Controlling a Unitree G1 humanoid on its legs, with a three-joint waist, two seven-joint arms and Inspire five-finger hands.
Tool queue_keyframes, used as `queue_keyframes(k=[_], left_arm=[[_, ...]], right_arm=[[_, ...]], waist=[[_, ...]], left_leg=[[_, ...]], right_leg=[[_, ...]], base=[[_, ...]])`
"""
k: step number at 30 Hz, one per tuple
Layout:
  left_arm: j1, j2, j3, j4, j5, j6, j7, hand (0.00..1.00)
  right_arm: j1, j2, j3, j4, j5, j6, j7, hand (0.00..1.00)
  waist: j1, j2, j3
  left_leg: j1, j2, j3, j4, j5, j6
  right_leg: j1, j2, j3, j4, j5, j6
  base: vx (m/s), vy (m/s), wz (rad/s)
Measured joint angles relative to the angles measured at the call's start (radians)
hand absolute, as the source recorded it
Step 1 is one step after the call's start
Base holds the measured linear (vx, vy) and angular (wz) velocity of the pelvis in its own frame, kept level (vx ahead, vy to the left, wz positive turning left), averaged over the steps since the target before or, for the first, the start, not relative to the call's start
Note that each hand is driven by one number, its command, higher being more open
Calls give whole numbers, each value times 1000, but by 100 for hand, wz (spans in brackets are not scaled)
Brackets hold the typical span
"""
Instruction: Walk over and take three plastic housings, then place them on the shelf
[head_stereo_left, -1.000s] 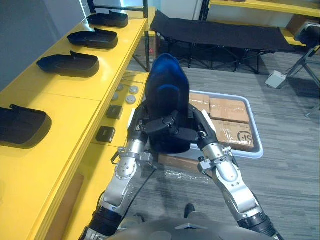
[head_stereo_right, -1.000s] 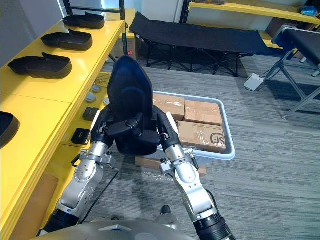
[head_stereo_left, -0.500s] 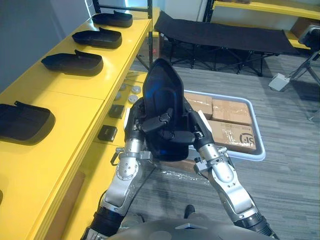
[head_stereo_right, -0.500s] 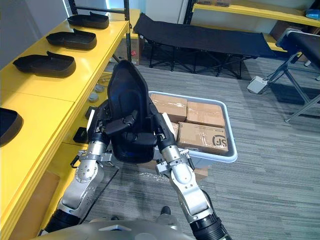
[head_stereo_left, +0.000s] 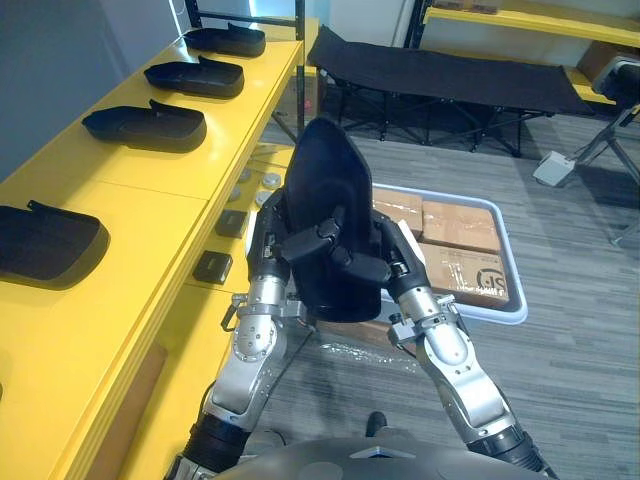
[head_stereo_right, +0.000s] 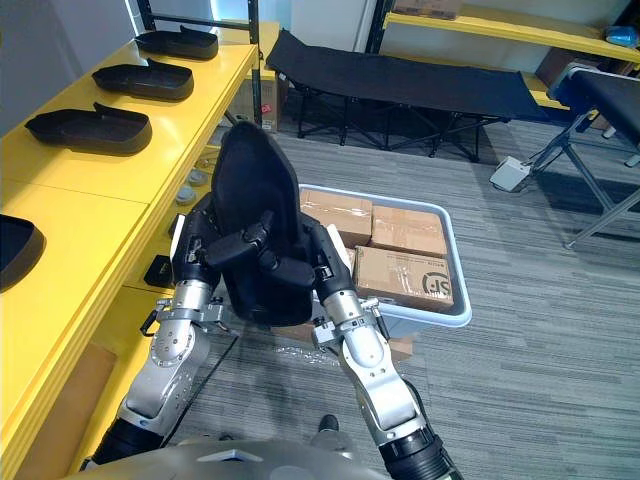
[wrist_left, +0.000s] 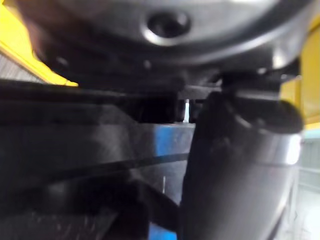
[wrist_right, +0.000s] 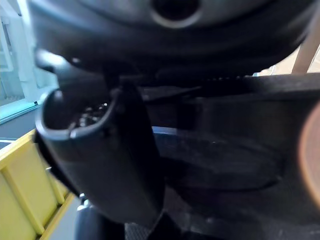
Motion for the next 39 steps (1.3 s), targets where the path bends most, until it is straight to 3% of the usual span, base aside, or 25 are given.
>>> queue_keyframes(k=[1, 3, 8, 13, 17, 21, 22, 25, 27, 30, 39], left_arm=[[0, -2, 1, -7, -17, -13, -2, 100], [0, -9, 3, -31, -86, -53, -31, 100], [0, -14, 20, -64, -196, -79, -105, 100], [0, -17, 30, -181, -70, -100, -42, 100], [1, -17, 146, -254, -35, -154, -25, 100], [36, -17, 230, -253, -37, -158, -7, 100], [55, -16, 240, -247, -36, -152, -2, 0], [82, -17, 252, -237, -36, -65, -8, 0], [86, -13, 264, -186, -35, 15, -61, 0], [87, -12, 265, -104, -34, 79, -138, 0], [86, 17, 255, -50, -40, 99, -215, 0]], right_arm=[[0, 0, -2, 0, -1, -9, 0, 0], [1, 0, -8, 0, 0, -14, -8, 0], [2, 8, -15, -1, -1, -40, -20, 0], [16, 8, -42, -1, -47, -41, -76, 0], [45, 11, -189, -1, -59, -40, -121, 0], [57, 12, -313, -1, -58, -40, -160, 0], [58, 12, -339, -1, -57, -40, -166, 0], [59, 11, -369, -11, -45, -40, -168, 0], [58, 10, -370, -21, -41, -41, -157, 0], [58, 8, -370, -45, -41, -41, -125, 0], [57, -13, -353, -78, -42, -58, -91, 0]], waist=[[-1, 0, 0], [-1, 0, 0], [-2, 0, 0], [-2, 0, 0], [-2, 4, 1], [-4, 7, 2], [-6, 10, 3], [-8, 20, 10], [-7, 31, 12], [-7, 37, 13], [-5, 37, 13]], left_leg=[[0, 0, 0, 0, 0, 0], [0, 0, 0, 0, 0, 0], [0, 0, 0, 0, 0, 0], [0, 0, 0, 0, 0, 0], [1, -1, -2, 1, 0, 0], [3, -1, 1, 1, -1, 0], [5, -1, 3, 1, -2, -1], [5, 0, 8, 4, -5, -1], [5, 2, 10, 11, -9, -3], [2, 5, 13, 18, -14, -3], [-8, 10, 11, 35, -27, 0]], right_leg=[[0, 0, 0, 0, 0, 0], [0, 0, 0, 0, 0, 0], [0, 0, -1, 0, 0, 0], [1, 0, -1, 0, 0, 0], [3, -1, -2, 1, 0, 0], [2, -1, 1, 1, -1, -1], [2, -1, 4, 1, -1, -1], [1, -1, 7, 1, -1, -1], [2, 0, 10, 1, -1, 0], [0, 2, 15, -2, 0, 0], [0, 5, 19, -3, 0, 1]], base=[[0, 0, 0], [0, 0, 0], [0, 0, 0], [0, 0, 0], [0, 0, 0], [0, 0, -1], [0, 0, -6], [0, 0, -5], [0, 0, -5], [0, 0, -5], [-8, -2, 0]])
